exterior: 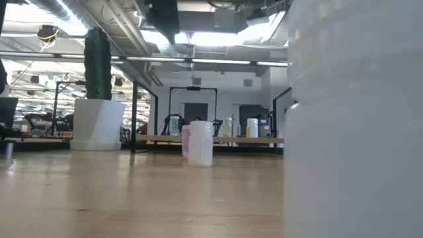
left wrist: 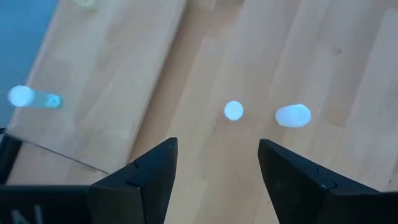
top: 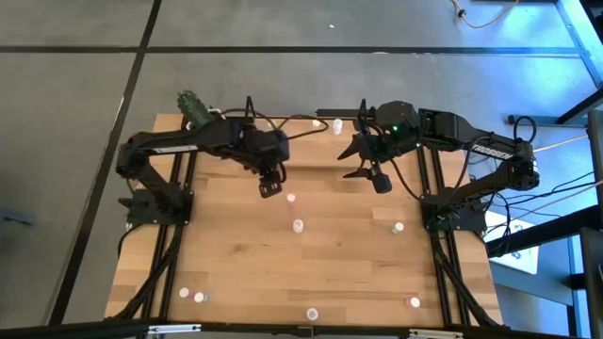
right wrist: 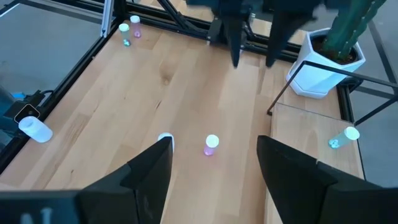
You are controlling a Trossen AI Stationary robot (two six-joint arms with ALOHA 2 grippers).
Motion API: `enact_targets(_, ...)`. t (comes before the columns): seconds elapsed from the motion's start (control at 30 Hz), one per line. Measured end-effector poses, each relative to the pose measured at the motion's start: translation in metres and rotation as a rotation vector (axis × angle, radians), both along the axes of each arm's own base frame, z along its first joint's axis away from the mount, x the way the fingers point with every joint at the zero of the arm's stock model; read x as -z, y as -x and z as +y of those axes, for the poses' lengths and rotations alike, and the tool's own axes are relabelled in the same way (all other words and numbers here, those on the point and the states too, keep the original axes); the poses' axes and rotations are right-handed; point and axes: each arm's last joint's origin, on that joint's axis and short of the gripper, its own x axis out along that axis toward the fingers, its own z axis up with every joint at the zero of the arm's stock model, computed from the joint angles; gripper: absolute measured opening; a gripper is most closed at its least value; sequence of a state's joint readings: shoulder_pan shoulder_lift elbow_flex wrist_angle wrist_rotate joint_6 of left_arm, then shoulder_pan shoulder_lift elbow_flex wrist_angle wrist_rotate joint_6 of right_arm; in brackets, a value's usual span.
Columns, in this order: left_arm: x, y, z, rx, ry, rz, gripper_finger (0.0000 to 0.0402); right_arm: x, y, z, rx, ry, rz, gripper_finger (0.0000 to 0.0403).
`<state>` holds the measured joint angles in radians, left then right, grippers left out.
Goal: Pick and place medicine bottles onto shelf by color
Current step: Put the top left pink pill bottle on the shelf
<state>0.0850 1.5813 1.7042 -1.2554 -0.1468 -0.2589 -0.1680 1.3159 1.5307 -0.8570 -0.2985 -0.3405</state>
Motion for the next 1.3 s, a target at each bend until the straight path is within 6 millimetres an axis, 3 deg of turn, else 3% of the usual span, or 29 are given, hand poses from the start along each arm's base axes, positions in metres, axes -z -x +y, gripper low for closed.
enact_targets(0.67,-0.037,0.066,-0.06,-0.148,-0.07,-0.092,0.0218,0.0,0.0,0.0,0.001,-0.002,0.0,0.0236)
enact_targets(0.83,-0.042,0.08,-0.074,-0.194,-0.08,-0.133,0.0218,0.0,0.0,0.001,0.037,-0.098,0.014,0.0236)
enact_targets(1.3,-0.043,0.093,-0.098,-0.246,-0.043,-0.175,0.0218,-0.001,-0.003,0.003,0.02,-0.165,0.008,0.0236)
